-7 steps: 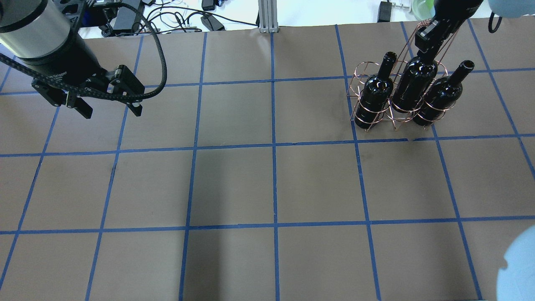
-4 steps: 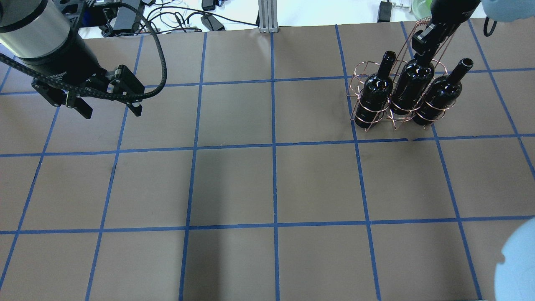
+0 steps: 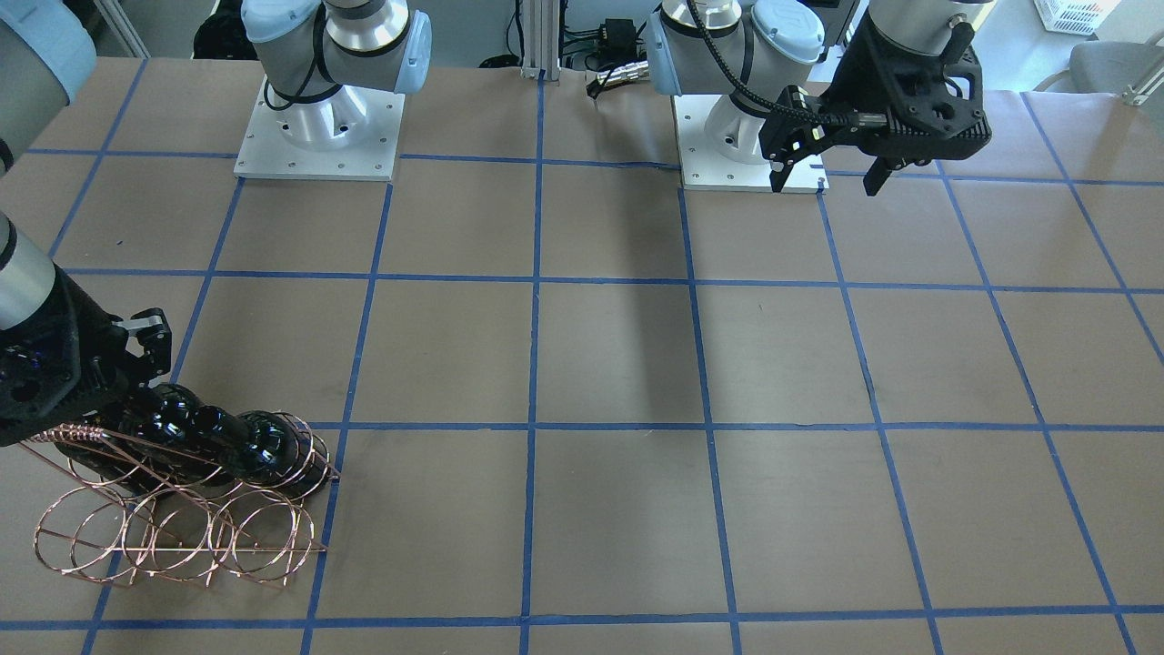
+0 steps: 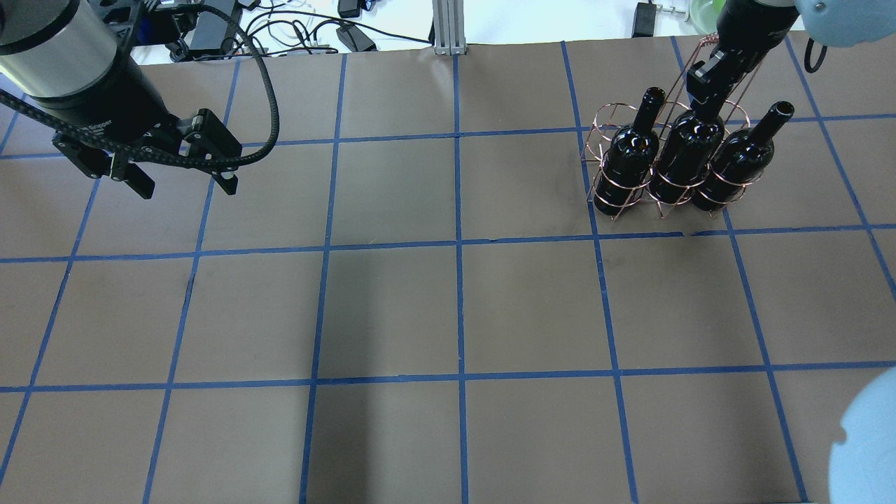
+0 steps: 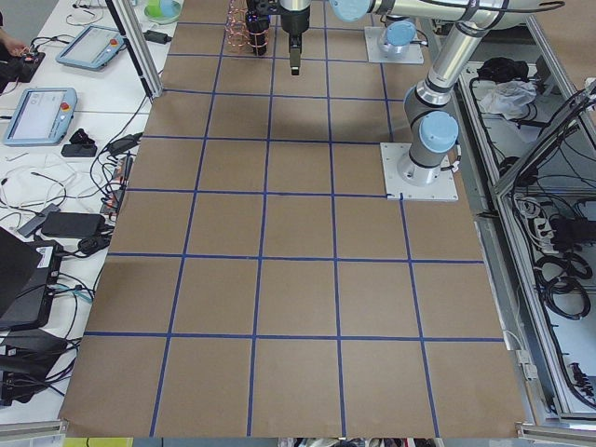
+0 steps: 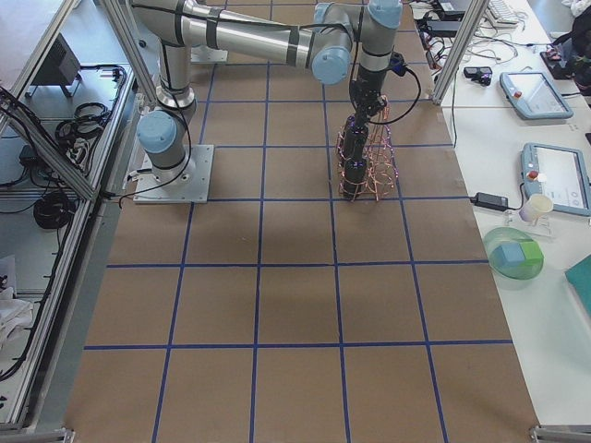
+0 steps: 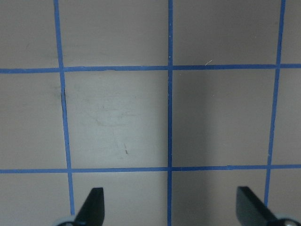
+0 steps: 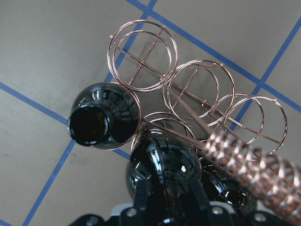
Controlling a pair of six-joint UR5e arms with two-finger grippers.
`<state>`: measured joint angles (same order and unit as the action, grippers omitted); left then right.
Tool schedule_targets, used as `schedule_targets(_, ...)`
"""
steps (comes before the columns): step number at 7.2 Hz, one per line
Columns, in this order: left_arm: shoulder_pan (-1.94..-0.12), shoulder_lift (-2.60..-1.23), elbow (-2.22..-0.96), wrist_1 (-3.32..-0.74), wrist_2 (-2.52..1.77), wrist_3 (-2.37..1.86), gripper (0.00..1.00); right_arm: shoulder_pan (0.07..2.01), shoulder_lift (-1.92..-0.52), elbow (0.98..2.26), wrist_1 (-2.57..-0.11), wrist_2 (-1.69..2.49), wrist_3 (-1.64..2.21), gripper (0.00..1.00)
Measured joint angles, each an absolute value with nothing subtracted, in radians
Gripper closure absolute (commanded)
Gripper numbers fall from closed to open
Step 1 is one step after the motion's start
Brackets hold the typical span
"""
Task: Place wine into wine basket
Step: 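Open the right gripper and raise it off the bottle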
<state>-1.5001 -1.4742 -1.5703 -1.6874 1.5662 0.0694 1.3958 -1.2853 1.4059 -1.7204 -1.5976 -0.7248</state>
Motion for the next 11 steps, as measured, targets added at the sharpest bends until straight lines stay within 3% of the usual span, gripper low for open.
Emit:
schedule_targets(2,-1.5,-1.474,-1.571,-1.687,1.566,0.069,0.0,1.396,-1.285,1.426,-1.722,-1.605,-0.728,1.0)
schedule_targets(3,-1.5,-1.474,-1.571,-1.687,1.566,0.069,0.0,1.396,-1.285,1.433,-1.723,-1.606,-0.729,0.84)
schedule_targets(4,-1.5,-1.474,-1.571,-1.687,1.566,0.069,0.0,1.396,-1.285,1.437,-1.723,-1.607,-0.731,0.77)
schedule_targets(5,-1.5,-1.474,-1.571,-1.687,1.566,0.069,0.0,1.396,-1.285,1.444,-1.723,-1.608,-0.732,0.51)
schedule_targets(6,-1.5,-1.474,-1.571,-1.687,1.566,0.069,0.0,1.396,-1.287,1.449,-1.723,-1.608,-0.731,0.1)
schedule_targets(8,-1.5,-1.474,-1.571,-1.687,1.566,0.069,0.0,1.398,-1.298,1.452,-1.721,-1.609,-0.727,0.0)
schedule_targets(11,-1.5,-1.474,-1.571,-1.687,1.567,0.07,0.0,1.402,-1.372,1.451,-1.684,-1.624,-0.709,0.0)
